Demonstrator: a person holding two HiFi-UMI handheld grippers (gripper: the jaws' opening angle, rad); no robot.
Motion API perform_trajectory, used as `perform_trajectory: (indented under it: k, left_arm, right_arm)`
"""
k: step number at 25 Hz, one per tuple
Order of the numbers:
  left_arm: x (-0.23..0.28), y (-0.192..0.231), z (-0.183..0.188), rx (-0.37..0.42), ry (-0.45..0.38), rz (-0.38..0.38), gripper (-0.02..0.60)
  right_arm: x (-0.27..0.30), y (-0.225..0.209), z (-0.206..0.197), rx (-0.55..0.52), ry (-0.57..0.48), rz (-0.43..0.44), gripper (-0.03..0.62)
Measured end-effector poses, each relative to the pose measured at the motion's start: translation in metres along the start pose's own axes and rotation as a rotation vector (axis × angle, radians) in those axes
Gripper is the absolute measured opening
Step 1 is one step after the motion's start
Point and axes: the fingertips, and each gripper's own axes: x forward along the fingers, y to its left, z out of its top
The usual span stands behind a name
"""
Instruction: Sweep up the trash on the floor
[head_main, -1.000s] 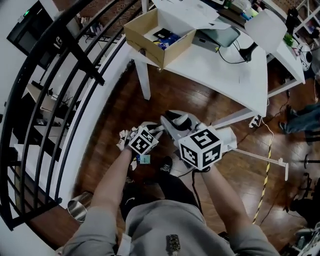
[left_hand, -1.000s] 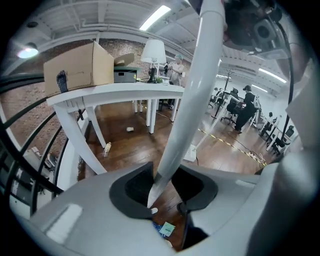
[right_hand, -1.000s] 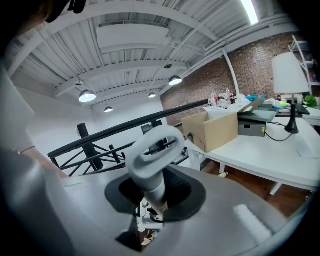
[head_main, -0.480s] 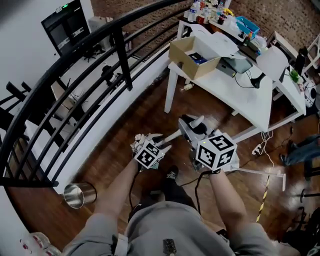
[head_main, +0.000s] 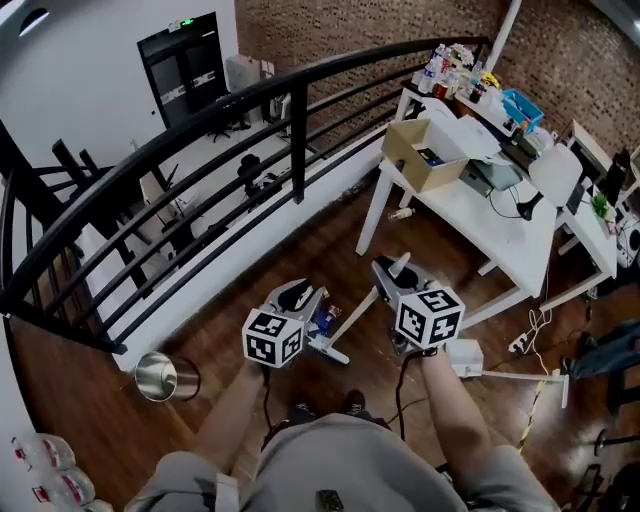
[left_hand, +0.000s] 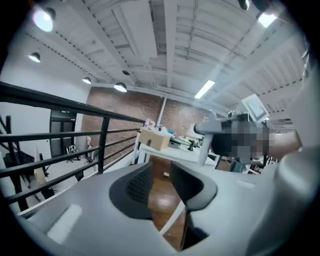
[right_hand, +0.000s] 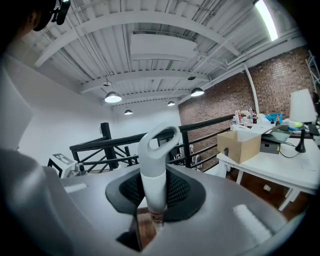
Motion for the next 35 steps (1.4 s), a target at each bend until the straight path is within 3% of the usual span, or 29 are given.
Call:
perform_trajectory:
  k: [5,15,35]
  left_arm:
    - [-0.027,-0.008,0.042,0.086,-0.072,0.090,0.008]
    - [-0.036,-0.034,0.044,0.127,-0.062,0.164,0.008]
    - [-0.037,-0.035,0.044,0.108,-0.079,0.179,0.008]
  right_arm:
    - [-0.026,0.011,0.008,-0.056,-0.022,0.018,0.061]
    - [-0.046,-0.005,0.002,-0.083,-0.050,0.016,0.063]
    - [-0.044,-0.005,0.010,-0.083,-0.065,0.034,0.061]
